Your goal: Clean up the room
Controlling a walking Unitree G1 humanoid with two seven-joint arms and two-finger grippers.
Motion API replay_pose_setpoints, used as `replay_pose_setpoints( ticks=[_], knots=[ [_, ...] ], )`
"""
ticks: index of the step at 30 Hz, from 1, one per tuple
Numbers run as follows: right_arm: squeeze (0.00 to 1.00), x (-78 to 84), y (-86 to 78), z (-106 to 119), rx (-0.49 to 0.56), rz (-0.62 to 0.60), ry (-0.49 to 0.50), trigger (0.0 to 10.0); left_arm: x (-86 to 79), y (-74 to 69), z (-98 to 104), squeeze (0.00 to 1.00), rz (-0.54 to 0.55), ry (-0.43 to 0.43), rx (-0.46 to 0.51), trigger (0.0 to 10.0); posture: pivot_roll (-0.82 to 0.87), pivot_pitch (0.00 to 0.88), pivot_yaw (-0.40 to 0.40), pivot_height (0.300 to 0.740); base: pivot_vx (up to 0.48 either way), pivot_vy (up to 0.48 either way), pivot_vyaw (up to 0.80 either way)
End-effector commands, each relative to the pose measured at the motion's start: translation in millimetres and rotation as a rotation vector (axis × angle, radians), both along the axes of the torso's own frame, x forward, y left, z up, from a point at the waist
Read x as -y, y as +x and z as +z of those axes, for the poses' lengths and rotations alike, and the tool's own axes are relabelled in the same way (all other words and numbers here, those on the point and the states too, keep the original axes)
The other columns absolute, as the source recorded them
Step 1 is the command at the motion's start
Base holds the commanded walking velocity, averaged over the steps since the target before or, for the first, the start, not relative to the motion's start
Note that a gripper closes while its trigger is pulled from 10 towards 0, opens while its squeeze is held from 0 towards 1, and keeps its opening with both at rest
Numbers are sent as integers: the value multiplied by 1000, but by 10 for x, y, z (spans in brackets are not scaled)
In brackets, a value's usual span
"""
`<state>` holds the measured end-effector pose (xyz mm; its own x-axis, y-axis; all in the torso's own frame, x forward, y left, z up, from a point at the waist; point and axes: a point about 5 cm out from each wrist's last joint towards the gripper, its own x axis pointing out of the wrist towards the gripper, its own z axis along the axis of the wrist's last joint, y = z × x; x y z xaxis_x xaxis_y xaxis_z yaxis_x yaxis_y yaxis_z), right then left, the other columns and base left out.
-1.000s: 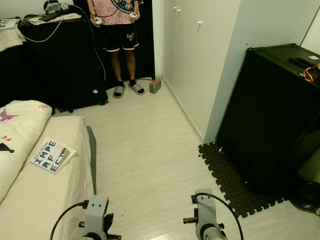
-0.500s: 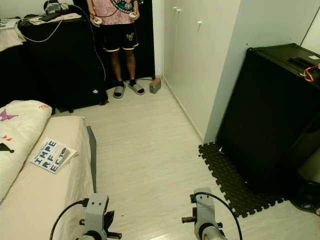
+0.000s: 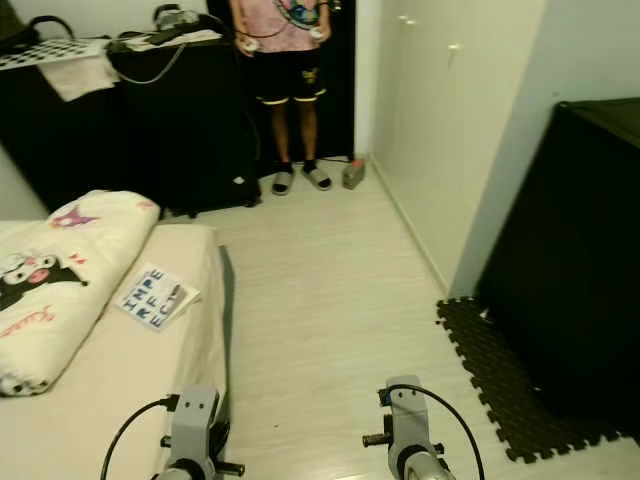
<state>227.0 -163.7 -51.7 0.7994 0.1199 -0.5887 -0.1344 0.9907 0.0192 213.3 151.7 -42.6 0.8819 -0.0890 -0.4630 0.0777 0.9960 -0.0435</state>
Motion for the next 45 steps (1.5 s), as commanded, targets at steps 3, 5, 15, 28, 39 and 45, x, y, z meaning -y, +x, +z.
replay_pose_setpoints(
  ticks=[3,5,15,28,39,45],
  knots=[
    [0,-18,-11,-11,-8,8,5,10000,-38,-47,-32,0,4,8,-17,10000,-44,65,-11,740,0,0,800],
    [0,-12,-14,-12,-9,9,2,10000,-37,-48,-30,0,2,7,-15,10000,-44,65,-11,740,0,0,800],
    [0,-13,-13,-11,-6,10,-2,10000,-56,-41,-18,0,7,-2,-9,10000,-43,55,-11,740,0,0,800],
    [0,-9,-16,-14,-9,-9,14,10000,-73,-47,-17,0,12,-1,-11,10000,-41,49,-11,740,0,0,62],
    [0,-15,-12,-10,-4,-15,17,10000,-89,-14,13,0,24,-12,4,10000,-44,57,-7,740,0,0,0],
    [0,-15,-13,-9,-3,-16,18,10000,-85,-11,27,0,23,-6,18,10000,-42,63,-9,740,0,-51,0]
  ],
)
